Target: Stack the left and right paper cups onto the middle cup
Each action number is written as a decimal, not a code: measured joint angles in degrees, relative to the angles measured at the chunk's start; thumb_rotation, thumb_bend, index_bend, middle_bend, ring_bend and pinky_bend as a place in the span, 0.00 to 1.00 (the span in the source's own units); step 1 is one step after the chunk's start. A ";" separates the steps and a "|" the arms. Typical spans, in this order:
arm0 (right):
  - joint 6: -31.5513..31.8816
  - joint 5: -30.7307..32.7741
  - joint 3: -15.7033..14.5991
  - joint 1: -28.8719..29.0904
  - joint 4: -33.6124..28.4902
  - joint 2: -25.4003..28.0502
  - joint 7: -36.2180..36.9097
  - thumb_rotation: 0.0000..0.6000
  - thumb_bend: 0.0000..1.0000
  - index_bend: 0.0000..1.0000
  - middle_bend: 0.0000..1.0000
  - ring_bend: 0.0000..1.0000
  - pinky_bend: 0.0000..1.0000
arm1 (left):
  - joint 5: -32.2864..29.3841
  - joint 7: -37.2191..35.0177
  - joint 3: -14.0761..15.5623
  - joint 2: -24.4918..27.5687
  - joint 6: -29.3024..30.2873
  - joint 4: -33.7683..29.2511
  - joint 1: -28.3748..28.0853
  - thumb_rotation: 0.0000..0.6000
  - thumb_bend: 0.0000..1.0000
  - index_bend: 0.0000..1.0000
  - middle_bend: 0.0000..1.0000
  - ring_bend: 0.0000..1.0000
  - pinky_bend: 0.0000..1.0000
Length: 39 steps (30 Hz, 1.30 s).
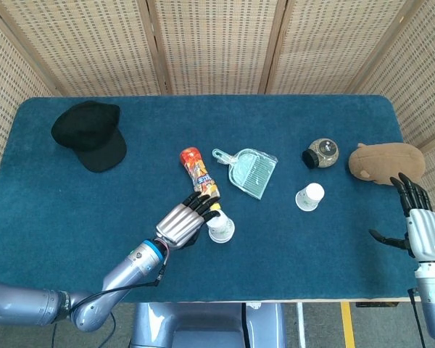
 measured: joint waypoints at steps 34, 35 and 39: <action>-0.83 -2.52 -0.15 1.94 -2.27 -0.57 -3.87 1.00 0.05 0.09 0.00 0.00 0.00 | 16.68 -4.48 9.65 11.66 35.05 -4.15 24.03 1.00 0.23 0.00 0.00 0.00 0.00; -1.40 -2.57 -0.03 2.47 -2.79 -0.52 -4.75 1.00 0.05 0.11 0.00 0.00 0.00 | 17.73 -5.12 10.38 12.22 36.28 -4.11 25.38 1.00 0.23 0.00 0.00 0.00 0.00; -4.47 -1.85 1.04 5.22 -6.07 -0.07 -10.31 1.00 0.06 0.19 0.01 0.00 0.00 | 21.67 -7.94 12.61 13.90 39.86 -2.68 30.17 1.00 0.23 0.00 0.00 0.00 0.00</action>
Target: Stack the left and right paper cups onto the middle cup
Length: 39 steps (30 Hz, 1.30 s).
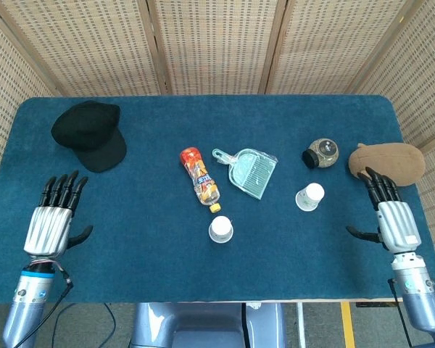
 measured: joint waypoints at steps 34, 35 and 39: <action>-27.99 34.39 4.09 21.98 11.02 -10.29 -27.09 1.00 0.16 0.34 0.07 0.00 0.00 | 5.95 -11.83 -4.53 3.36 -4.30 6.00 8.92 1.00 0.23 0.00 0.00 0.00 0.00; -28.44 34.72 4.00 22.22 11.76 -10.48 -26.84 1.00 0.16 0.34 0.07 0.00 0.00 | 6.00 -11.85 -4.64 3.37 -4.42 5.97 8.99 1.00 0.23 0.00 0.00 0.00 0.00; -29.65 35.37 3.56 22.73 13.94 -11.15 -25.48 1.00 0.17 0.36 0.08 0.00 0.00 | 6.21 -11.71 -5.24 3.44 -4.90 5.76 9.30 1.00 0.23 0.00 0.00 0.00 0.00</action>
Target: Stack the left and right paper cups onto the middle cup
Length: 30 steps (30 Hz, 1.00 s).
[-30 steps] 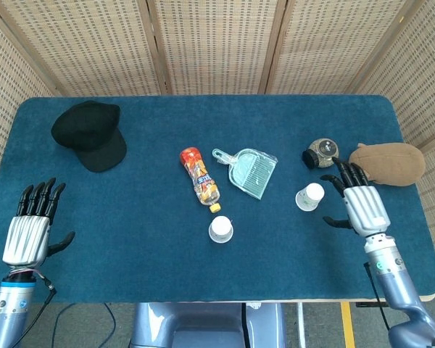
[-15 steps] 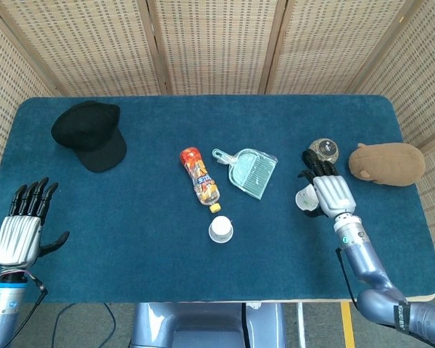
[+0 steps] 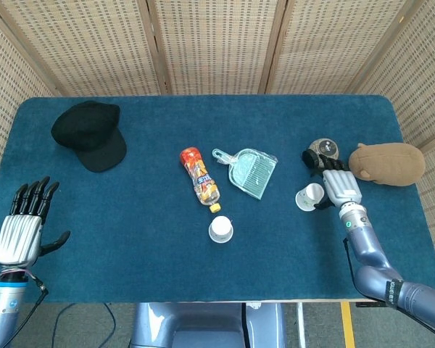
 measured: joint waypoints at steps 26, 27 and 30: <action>3.71 -6.31 -0.76 -0.52 1.28 -1.34 5.88 1.00 0.21 0.52 0.17 0.00 0.00 | 1.81 -0.53 -1.70 0.69 -0.74 0.10 2.73 1.00 0.23 0.00 0.00 0.00 0.00; 4.82 -7.30 -0.56 -0.78 -0.49 -0.59 6.13 1.00 0.21 0.51 0.16 0.00 0.00 | 1.87 -0.62 -1.71 0.76 -0.68 0.14 2.91 1.00 0.23 0.00 0.00 0.00 0.00; 7.48 -9.77 -0.05 -1.36 -5.55 1.47 6.42 1.00 0.21 0.50 0.15 0.00 0.00 | 2.13 -0.81 -1.75 0.94 -0.53 0.15 3.31 1.00 0.23 0.00 0.00 0.00 0.00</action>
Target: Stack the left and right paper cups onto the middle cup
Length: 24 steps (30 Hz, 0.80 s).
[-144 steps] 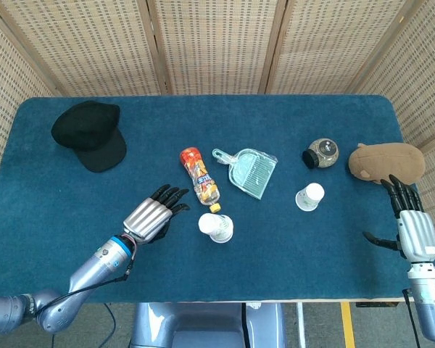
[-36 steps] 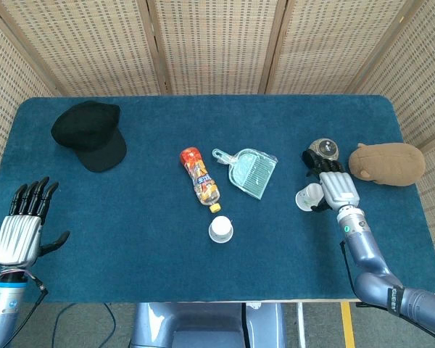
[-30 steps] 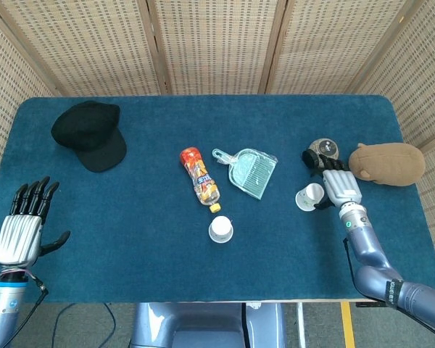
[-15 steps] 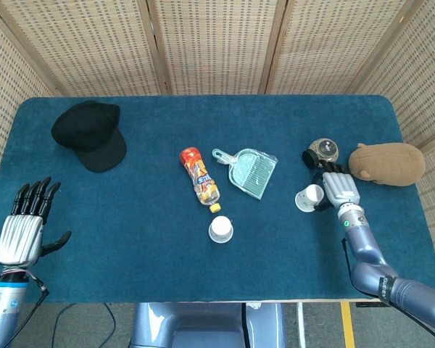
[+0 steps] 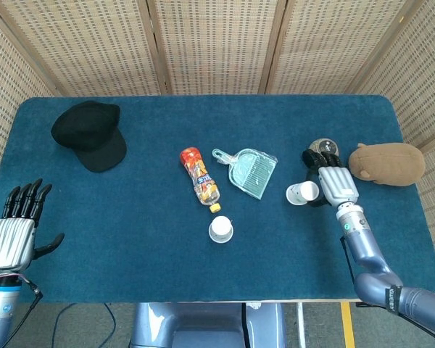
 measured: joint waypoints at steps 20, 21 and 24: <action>12.55 -16.94 -1.73 -2.81 -30.91 5.19 -5.32 1.00 0.21 0.49 0.14 0.00 0.00 | 2.02 -1.39 -1.05 0.91 0.05 -0.47 1.92 1.00 0.23 0.00 0.00 0.00 0.00; 12.38 -16.87 -2.07 -2.66 -30.99 4.32 -5.87 1.00 0.21 0.49 0.14 0.00 0.00 | 2.11 -1.38 -1.09 0.92 0.07 -0.50 2.00 1.00 0.23 0.00 0.00 0.00 0.00; 11.93 -16.40 -2.74 -2.15 -30.60 2.04 -7.27 1.00 0.21 0.49 0.14 0.00 0.00 | 2.25 -1.49 -1.25 0.99 0.03 -0.53 2.18 1.00 0.23 0.00 0.00 0.00 0.00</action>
